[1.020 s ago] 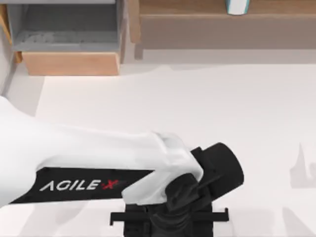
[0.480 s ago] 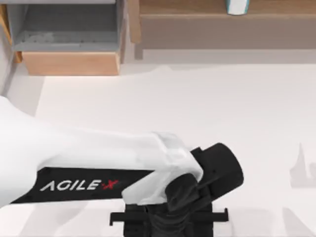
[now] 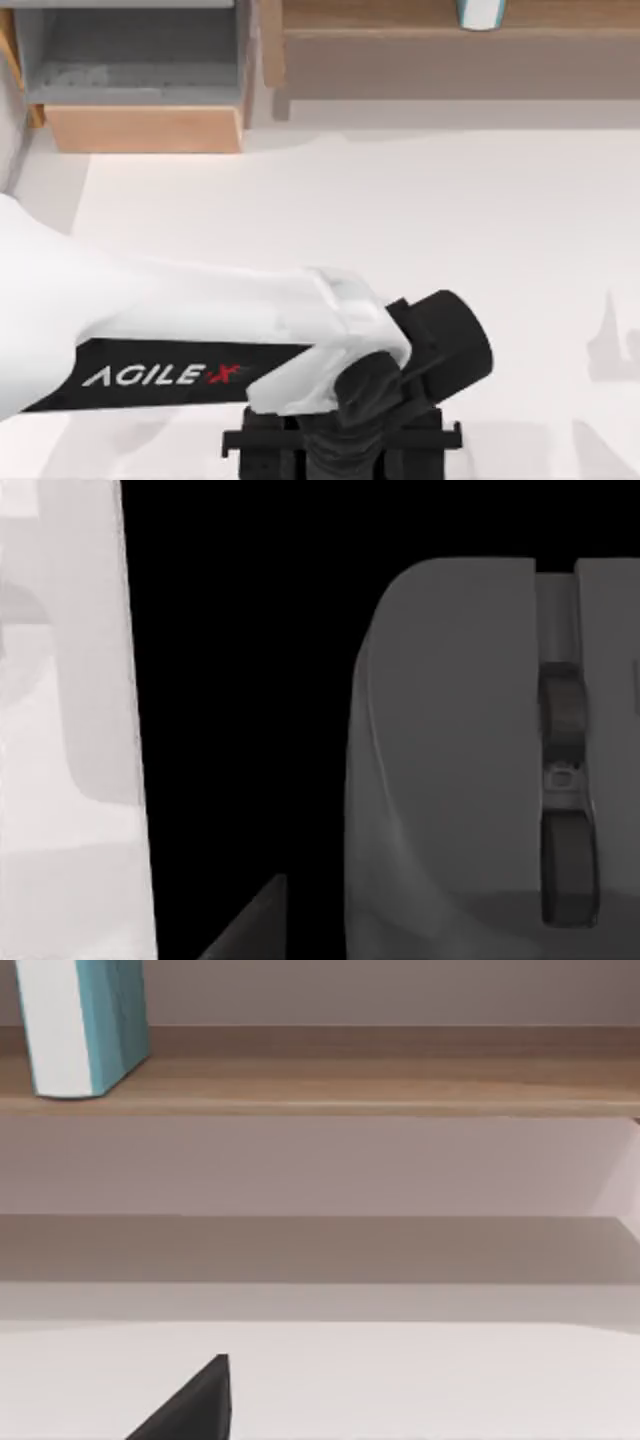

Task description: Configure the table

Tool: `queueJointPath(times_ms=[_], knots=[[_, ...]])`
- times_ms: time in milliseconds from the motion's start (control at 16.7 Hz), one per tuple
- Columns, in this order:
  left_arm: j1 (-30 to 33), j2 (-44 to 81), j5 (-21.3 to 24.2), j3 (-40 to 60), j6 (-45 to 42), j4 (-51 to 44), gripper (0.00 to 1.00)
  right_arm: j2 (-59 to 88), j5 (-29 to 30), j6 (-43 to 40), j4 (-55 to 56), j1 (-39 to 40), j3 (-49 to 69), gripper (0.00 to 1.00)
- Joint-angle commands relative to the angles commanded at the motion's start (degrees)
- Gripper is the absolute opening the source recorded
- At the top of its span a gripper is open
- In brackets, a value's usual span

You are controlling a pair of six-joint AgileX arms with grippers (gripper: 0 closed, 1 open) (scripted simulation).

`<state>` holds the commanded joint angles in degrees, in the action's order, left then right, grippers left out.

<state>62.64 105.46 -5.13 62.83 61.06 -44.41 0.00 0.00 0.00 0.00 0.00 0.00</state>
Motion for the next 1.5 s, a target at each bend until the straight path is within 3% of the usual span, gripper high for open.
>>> queueJointPath(times_ms=[540,780,1080,1500], knots=[[0.0,0.0,0.0,0.0,0.0,0.0,1.0,0.0,0.0,0.0,0.0,0.0,0.0,1.0],[-3.4,-2.1,2.3,-1.3,-5.3,5.2,1.0,0.0,0.0,0.0,0.0,0.0,0.0,1.0],[-15.2,-6.2,9.9,-7.5,-23.2,22.5,1.0,0.0,0.0,0.0,0.0,0.0,0.0,1.0],[-40.8,-10.6,25.8,-21.4,-61.5,58.2,1.0,0.0,0.0,0.0,0.0,0.0,0.0,1.0]])
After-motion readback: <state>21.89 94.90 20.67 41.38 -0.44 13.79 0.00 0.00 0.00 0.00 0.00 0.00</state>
